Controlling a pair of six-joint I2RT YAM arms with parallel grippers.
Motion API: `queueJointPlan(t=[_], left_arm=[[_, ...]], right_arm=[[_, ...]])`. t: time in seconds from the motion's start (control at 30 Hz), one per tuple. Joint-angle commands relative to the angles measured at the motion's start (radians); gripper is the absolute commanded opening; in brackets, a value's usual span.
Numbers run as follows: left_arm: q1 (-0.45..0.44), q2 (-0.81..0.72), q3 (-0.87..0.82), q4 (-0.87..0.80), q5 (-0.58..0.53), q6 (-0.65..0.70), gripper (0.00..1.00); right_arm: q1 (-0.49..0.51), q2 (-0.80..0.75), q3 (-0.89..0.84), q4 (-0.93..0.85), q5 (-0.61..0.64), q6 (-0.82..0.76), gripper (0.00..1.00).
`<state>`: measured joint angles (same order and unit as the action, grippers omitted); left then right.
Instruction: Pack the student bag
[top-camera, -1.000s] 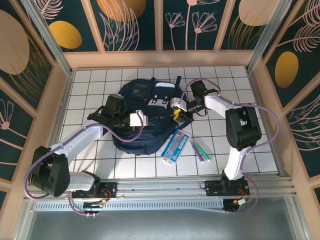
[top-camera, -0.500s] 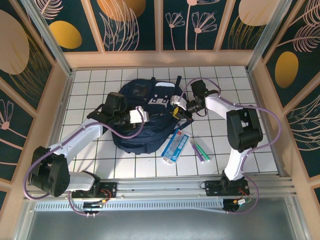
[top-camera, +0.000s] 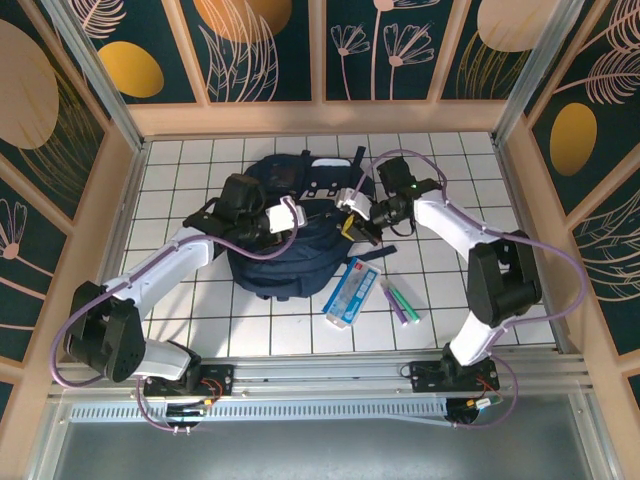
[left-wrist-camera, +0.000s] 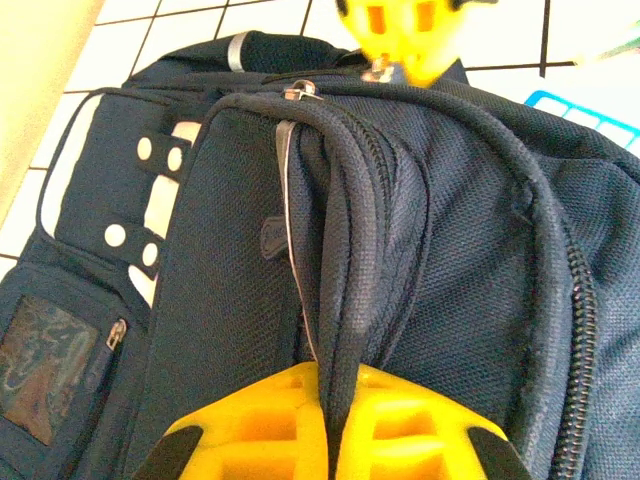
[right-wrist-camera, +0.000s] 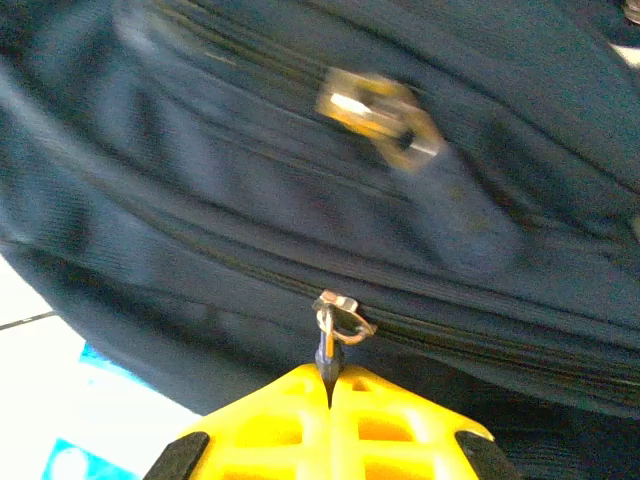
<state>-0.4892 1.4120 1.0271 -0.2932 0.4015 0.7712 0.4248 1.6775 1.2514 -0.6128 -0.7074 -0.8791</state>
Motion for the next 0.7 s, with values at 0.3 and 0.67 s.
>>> queueJointPlan(t=[0.3, 0.67], left_arm=[[-0.064, 0.05, 0.091, 0.046, 0.036, -0.109, 0.0], [-0.1, 0.131, 0.168, 0.066, 0.114, -0.423, 0.0]], right_arm=[[0.19, -0.09, -0.021, 0.095, -0.191, 0.386, 0.0], [0.43, -0.132, -0.303, 0.824, 0.053, 1.062, 0.0]])
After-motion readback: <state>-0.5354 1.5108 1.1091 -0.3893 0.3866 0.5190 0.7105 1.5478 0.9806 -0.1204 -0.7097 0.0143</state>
